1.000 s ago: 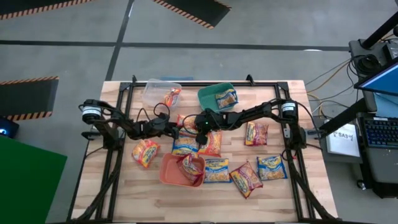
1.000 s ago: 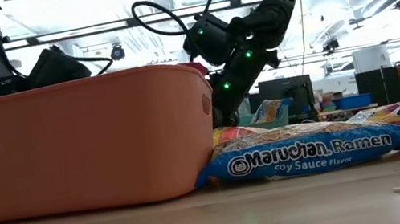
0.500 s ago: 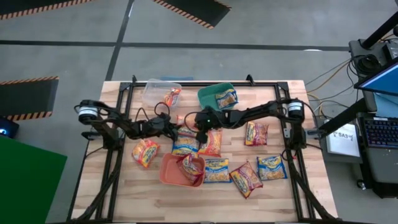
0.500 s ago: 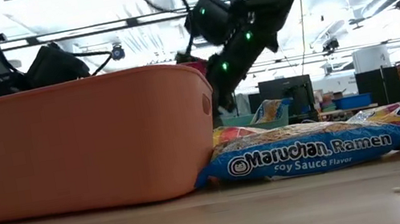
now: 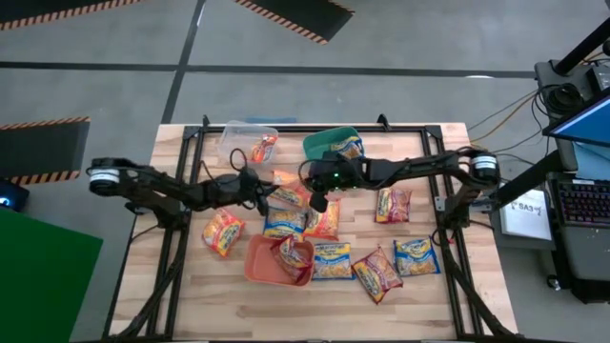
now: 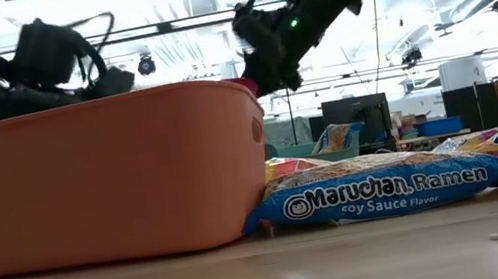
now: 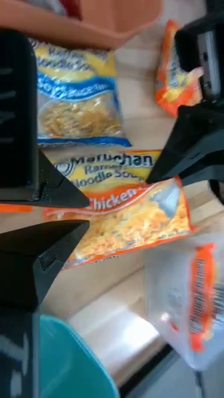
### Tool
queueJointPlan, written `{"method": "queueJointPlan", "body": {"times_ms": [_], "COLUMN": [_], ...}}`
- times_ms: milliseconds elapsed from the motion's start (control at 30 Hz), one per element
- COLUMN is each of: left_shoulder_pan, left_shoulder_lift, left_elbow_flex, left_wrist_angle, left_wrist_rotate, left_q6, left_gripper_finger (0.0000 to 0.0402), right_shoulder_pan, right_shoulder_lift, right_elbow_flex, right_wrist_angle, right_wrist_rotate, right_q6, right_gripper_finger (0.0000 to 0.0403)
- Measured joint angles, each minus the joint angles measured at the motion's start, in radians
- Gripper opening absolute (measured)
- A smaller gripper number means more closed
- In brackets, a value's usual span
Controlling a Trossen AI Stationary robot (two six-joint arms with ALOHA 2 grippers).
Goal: Sort Maruchan noodles
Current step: Put the orange noodle pack into the transparent bin
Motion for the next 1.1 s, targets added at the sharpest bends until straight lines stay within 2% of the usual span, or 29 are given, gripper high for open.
{"method": "queueJointPlan", "body": {"times_ms": [300, 433, 533, 633, 833, 967, 1100], "left_shoulder_pan": [-0.001, 0.001, 0.016, 0.041, 0.126, 0.227, 0.349], "left_shoulder_lift": [-0.212, -0.301, -0.377, -0.443, -0.461, -0.414, -0.347], "left_elbow_flex": [0.003, 0.008, 0.047, 0.138, 0.440, 0.614, 0.722], "left_wrist_angle": [-0.097, -0.122, -0.213, -0.414, -1.000, -1.298, -1.457], "left_wrist_rotate": [0.018, 0.017, 0.014, -0.035, -0.233, -0.266, -0.266], "left_q6": [0.120, 0.164, 0.233, 0.316, 0.476, 0.512, 0.525], "left_gripper_finger": [0.0001, 0.0001, 0.0001, 0.0001, 0.0001, 0.0001, 0.0001], "right_shoulder_pan": [-0.004, -0.012, -0.019, -0.026, -0.056, -0.075, -0.077], "right_shoulder_lift": [-0.140, -0.154, -0.156, -0.155, -0.183, -0.195, -0.196], "right_elbow_flex": [-0.117, -0.149, -0.154, -0.156, -0.156, -0.156, -0.156], "right_wrist_angle": [0.054, 0.061, 0.064, 0.061, 0.043, 0.018, -0.016], "right_wrist_rotate": [0.025, 0.026, 0.026, 0.026, 0.025, 0.028, 0.024], "right_q6": [-0.017, -0.038, -0.053, -0.073, -0.132, -0.132, -0.130], "right_gripper_finger": [0.0033, 0.0033, 0.0033, 0.0033, 0.0033, 0.0033, 0.0033]}}
